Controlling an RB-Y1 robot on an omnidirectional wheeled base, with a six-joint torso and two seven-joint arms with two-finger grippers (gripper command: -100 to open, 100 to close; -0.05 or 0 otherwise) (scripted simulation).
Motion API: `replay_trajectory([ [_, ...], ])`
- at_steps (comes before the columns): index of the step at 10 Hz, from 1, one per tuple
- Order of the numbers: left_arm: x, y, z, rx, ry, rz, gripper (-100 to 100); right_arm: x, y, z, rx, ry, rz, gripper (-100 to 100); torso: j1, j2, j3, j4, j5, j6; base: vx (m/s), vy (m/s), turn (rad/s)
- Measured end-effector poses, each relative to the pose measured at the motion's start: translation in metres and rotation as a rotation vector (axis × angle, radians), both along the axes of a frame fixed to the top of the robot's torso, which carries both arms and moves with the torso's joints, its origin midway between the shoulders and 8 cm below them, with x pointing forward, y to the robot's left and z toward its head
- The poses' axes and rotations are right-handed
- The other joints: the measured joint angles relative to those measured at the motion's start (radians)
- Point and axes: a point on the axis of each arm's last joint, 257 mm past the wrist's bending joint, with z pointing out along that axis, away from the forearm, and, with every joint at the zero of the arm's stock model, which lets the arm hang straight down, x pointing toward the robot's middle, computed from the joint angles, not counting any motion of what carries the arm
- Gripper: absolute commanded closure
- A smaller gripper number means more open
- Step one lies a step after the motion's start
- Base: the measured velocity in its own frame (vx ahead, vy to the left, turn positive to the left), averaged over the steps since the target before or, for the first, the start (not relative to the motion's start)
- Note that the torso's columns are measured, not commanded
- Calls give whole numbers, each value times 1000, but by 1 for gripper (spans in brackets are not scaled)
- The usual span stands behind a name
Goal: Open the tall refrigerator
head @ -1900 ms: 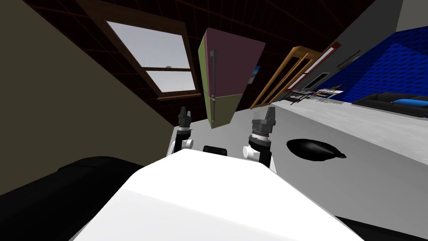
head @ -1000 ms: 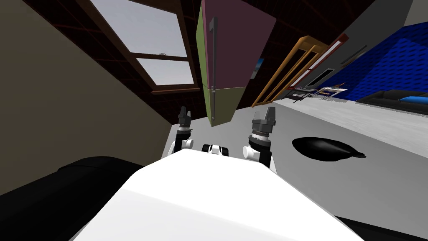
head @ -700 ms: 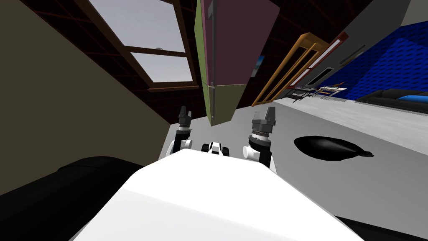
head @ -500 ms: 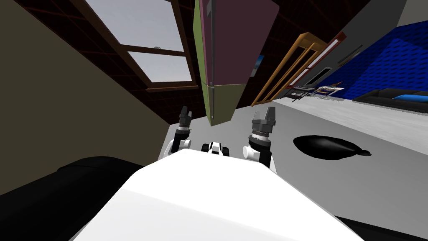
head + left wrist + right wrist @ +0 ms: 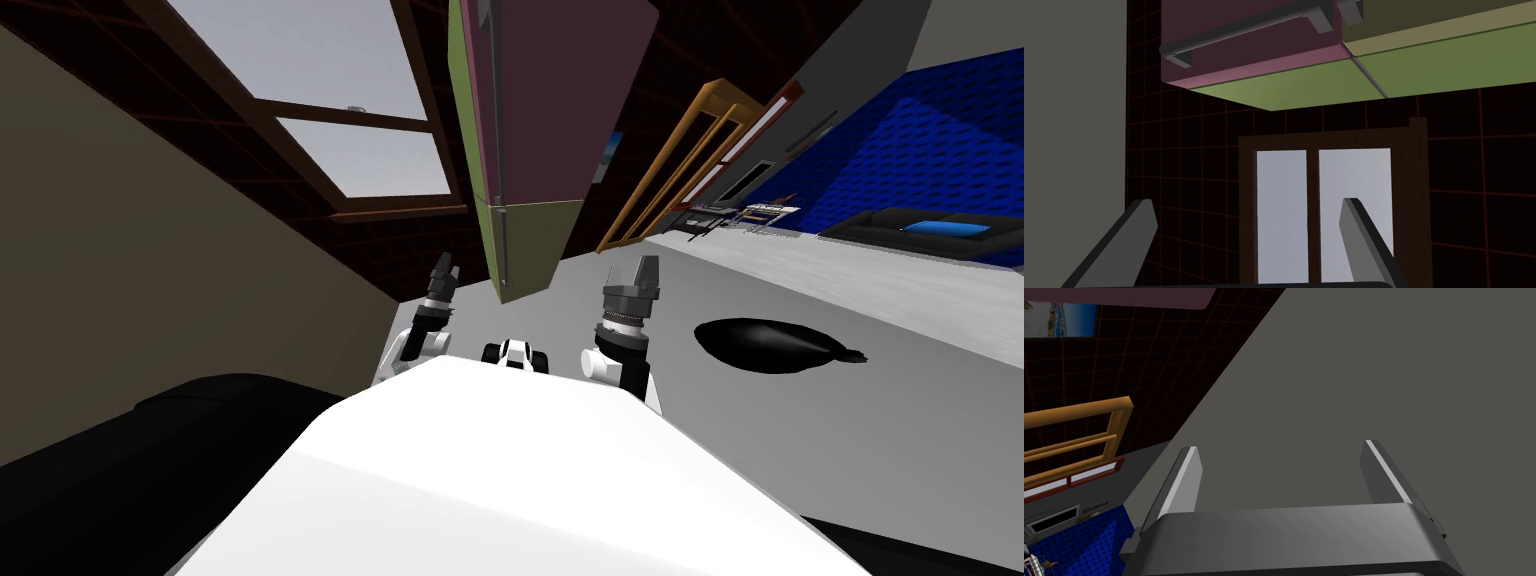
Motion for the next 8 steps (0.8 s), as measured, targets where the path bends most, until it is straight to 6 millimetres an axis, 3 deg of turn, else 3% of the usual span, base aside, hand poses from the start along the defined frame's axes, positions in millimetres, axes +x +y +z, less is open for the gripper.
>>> replay_trajectory([
  [8, 16, 17, -6, 31, 116, 40, -100, 0, 0, 0, 0, 0, 0, 0, 1, 1, 0, 0, 0, 0, 80, -10, -76],
])
